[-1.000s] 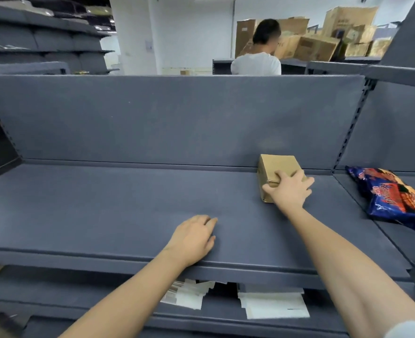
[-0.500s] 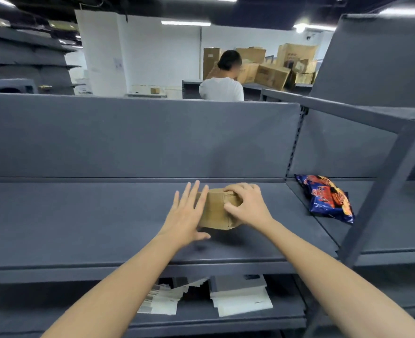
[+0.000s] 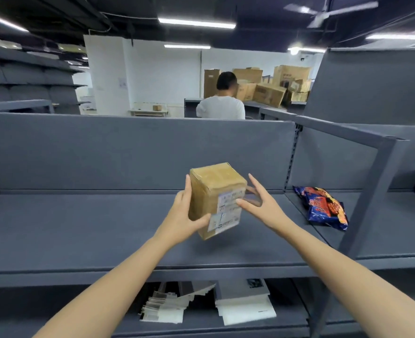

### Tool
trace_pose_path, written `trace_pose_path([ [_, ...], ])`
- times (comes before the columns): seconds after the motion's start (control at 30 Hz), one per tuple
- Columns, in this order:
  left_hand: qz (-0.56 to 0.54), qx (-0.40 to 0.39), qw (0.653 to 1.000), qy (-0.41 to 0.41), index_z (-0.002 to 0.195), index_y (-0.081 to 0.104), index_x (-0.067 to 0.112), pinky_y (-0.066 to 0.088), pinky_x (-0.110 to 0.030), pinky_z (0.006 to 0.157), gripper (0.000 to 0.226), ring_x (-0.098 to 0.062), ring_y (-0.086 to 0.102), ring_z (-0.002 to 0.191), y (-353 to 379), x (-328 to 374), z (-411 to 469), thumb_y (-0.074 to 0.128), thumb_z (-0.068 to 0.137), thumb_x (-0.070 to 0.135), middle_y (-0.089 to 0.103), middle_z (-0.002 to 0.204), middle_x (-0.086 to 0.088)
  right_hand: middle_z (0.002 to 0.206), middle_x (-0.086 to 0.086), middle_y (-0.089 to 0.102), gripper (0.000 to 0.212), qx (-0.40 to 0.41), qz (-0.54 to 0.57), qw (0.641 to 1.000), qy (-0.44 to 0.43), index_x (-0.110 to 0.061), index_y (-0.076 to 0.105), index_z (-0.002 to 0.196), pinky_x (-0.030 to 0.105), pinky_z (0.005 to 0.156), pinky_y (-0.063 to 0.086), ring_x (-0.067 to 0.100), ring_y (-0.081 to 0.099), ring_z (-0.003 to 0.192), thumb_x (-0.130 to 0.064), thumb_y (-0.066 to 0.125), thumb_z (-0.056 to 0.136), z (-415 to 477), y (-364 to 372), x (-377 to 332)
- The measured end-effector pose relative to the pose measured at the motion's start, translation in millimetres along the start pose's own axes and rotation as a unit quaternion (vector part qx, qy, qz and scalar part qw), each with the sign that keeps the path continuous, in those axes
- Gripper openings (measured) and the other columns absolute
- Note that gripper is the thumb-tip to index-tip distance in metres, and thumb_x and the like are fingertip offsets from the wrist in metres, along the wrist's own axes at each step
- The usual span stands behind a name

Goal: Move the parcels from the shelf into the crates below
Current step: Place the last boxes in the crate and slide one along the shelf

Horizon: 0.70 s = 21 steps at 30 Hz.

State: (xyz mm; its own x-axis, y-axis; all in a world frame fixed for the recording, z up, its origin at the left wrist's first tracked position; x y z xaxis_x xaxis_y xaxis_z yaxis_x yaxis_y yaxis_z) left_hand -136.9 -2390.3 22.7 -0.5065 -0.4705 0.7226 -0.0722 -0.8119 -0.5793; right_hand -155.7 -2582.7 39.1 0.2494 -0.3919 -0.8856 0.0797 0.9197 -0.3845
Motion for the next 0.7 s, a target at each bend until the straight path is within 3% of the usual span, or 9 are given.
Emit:
trace_pose_path([
  [0.1, -0.072, 0.015, 0.997, -0.012, 0.14, -0.016, 0.052, 0.044, -0.032, 0.101, 0.095, -0.007, 0.045, 0.119, -11.1, 2.2, -3.5, 0.054, 0.076, 0.051, 0.042, 0.134, 0.006, 0.128, -0.016, 0.059, 0.062, -0.046, 0.023, 0.999, -0.013, -0.035, 0.035, 0.141, 0.025, 0.1, 0.046, 0.005, 0.057, 0.118, -0.028, 0.066, 0.087, -6.5, 20.0, -5.7],
  [0.2, -0.145, 0.018, 0.988, -0.038, 0.143, -0.003, 0.052, 0.055, -0.037, 0.089, 0.085, -0.014, 0.057, 0.112, -18.5, 1.6, -9.1, 0.055, 0.081, 0.046, 0.057, 0.124, 0.001, 0.119, -0.018, 0.065, 0.045, -0.064, 0.065, 0.996, -0.022, -0.038, 0.043, 0.129, 0.023, 0.091, 0.052, 0.001, 0.062, 0.108, -0.031, 0.062, 0.089, -14.9, 40.3, -21.3],
  [0.3, -0.17, 0.016, 0.984, -0.052, 0.149, 0.008, 0.042, 0.053, -0.015, 0.076, 0.067, -0.009, 0.061, 0.107, -26.0, -0.1, -19.3, 0.047, 0.098, 0.024, 0.063, 0.115, 0.011, 0.122, -0.014, 0.064, 0.047, -0.079, 0.098, 0.992, -0.031, -0.04, 0.039, 0.132, 0.025, 0.089, 0.052, 0.007, 0.063, 0.11, -0.034, 0.06, 0.089, -21.7, 57.1, -32.5],
  [0.37, -0.185, 0.007, 0.98, -0.068, 0.149, 0.013, 0.042, 0.053, -0.015, 0.072, 0.06, -0.008, 0.06, 0.111, -30.0, -5.6, -27.7, 0.042, 0.099, 0.023, 0.061, 0.124, 0.012, 0.12, -0.011, 0.066, 0.045, -0.082, 0.113, 0.99, -0.033, -0.04, 0.042, 0.13, 0.028, 0.089, 0.053, 0.011, 0.064, 0.109, -0.03, 0.057, 0.089, -24.0, 63.7, -37.5],
  [0.43, -0.201, 0.005, 0.976, -0.084, 0.147, 0.015, 0.044, 0.057, -0.031, 0.081, 0.058, -0.01, 0.06, 0.114, -34.8, -12.4, -37.2, 0.044, 0.099, 0.033, 0.06, 0.126, 0.013, 0.12, -0.009, 0.066, 0.041, -0.077, 0.113, 0.99, -0.036, -0.036, 0.045, 0.132, 0.032, 0.091, 0.054, 0.014, 0.065, 0.109, -0.024, 0.056, 0.094, -25.6, 69.5, -42.4],
  [0.53, -0.18, 0.041, 0.979, -0.092, 0.146, 0.009, 0.049, 0.047, -0.05, 0.098, 0.071, -0.002, 0.054, 0.104, -52.0, -18.4, -51.6, 0.051, 0.089, 0.051, 0.056, 0.113, 0.02, 0.118, -0.011, 0.067, 0.039, -0.059, 0.118, 0.991, -0.039, -0.035, 0.047, 0.132, 0.029, 0.091, 0.053, 0.011, 0.064, 0.108, -0.022, 0.053, 0.096, -29.7, 81.7, -49.2],
  [0.57, -0.174, 0.054, 0.979, -0.094, 0.147, 0.006, 0.048, 0.043, -0.051, 0.102, 0.075, 0.0, 0.05, 0.106, -56.7, -18.7, -58.7, 0.053, 0.089, 0.052, 0.053, 0.119, 0.019, 0.118, -0.011, 0.067, 0.039, -0.05, 0.123, 0.991, -0.035, -0.034, 0.048, 0.133, 0.029, 0.092, 0.053, 0.01, 0.064, 0.108, -0.023, 0.053, 0.096, -31.4, 86.8, -49.8],
  [0.63, -0.156, 0.049, 0.984, -0.069, 0.148, 0.005, 0.045, 0.037, -0.045, 0.109, 0.082, -0.001, 0.041, 0.128, -59.1, -8.0, -76.7, 0.056, 0.085, 0.053, 0.039, 0.144, 0.018, 0.118, -0.012, 0.067, 0.039, -0.03, 0.137, 0.99, -0.027, -0.033, 0.048, 0.133, 0.034, 0.095, 0.051, 0.01, 0.064, 0.108, -0.023, 0.053, 0.096, -35.2, 97.5, -51.2],
  [0.7, -0.136, 0.027, 0.99, -0.027, 0.148, 0.01, 0.044, 0.035, -0.037, 0.11, 0.081, -0.004, 0.037, 0.135, -56.2, 6.4, -97.4, 0.059, 0.084, 0.045, 0.038, 0.146, 0.021, 0.116, -0.012, 0.067, 0.037, -0.016, 0.149, 0.988, -0.022, -0.032, 0.05, 0.131, 0.034, 0.096, 0.05, 0.011, 0.064, 0.109, -0.022, 0.053, 0.096, -40.9, 109.8, -53.4],
])
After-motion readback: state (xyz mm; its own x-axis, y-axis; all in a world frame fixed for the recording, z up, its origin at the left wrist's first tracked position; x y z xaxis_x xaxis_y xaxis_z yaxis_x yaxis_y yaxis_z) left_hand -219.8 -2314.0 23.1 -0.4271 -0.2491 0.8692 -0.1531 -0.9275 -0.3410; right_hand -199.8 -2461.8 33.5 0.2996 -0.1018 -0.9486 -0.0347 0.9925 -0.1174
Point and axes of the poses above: each hand's wrist, its own z-axis towards the middle knuckle, its own y-axis out of the palm, x = y × z, the point moved 9 cm from there along z, towards the middle knuckle
